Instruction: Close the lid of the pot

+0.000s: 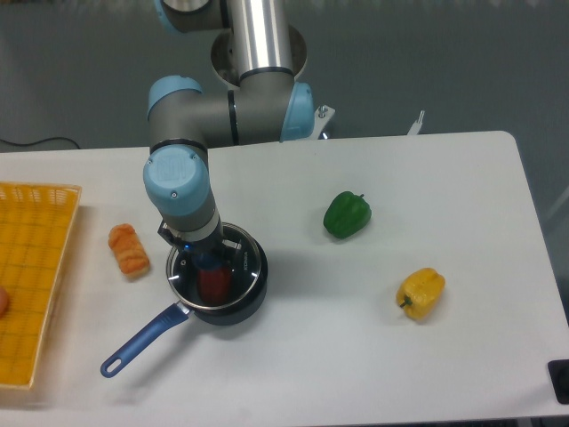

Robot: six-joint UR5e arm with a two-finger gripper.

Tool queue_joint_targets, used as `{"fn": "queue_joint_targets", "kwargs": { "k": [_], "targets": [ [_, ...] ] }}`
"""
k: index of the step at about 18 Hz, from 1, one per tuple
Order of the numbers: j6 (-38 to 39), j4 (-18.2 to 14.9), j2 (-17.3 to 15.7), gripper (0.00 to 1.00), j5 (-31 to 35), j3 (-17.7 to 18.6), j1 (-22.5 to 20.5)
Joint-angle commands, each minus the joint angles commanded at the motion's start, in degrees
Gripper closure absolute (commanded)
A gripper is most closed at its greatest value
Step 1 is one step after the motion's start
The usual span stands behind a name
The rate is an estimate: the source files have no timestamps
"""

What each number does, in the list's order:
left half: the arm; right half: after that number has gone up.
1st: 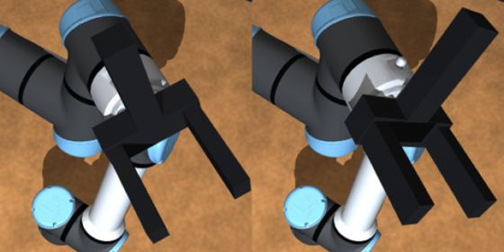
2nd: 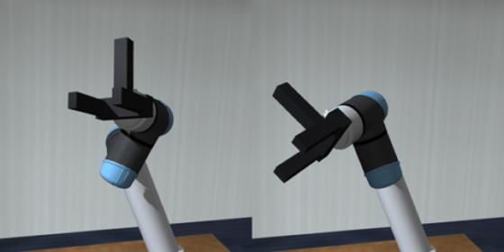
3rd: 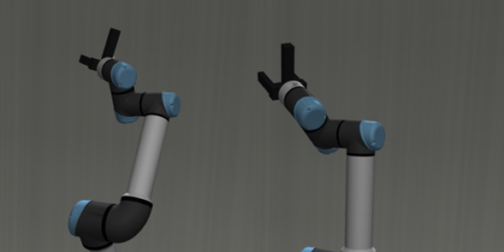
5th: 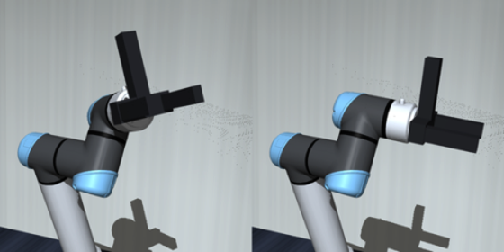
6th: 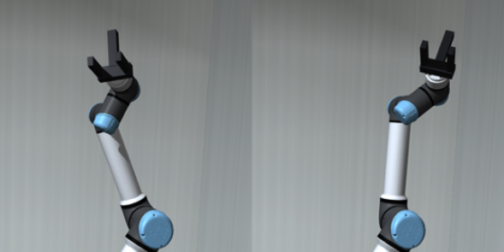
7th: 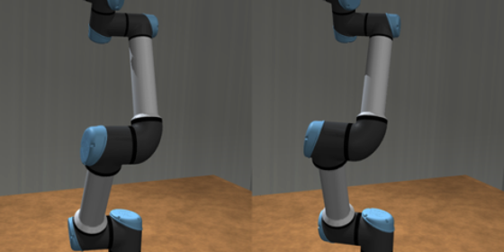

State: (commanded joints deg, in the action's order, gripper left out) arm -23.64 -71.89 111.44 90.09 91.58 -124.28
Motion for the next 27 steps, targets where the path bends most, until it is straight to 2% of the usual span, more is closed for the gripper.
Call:
{"fn": "queue_joint_targets", "kwargs": {
  "k": [27],
  "targets": [
    [-0.53,0.35,0.26,0.4,0.53,-0.18,-1.14]
  ]
}}
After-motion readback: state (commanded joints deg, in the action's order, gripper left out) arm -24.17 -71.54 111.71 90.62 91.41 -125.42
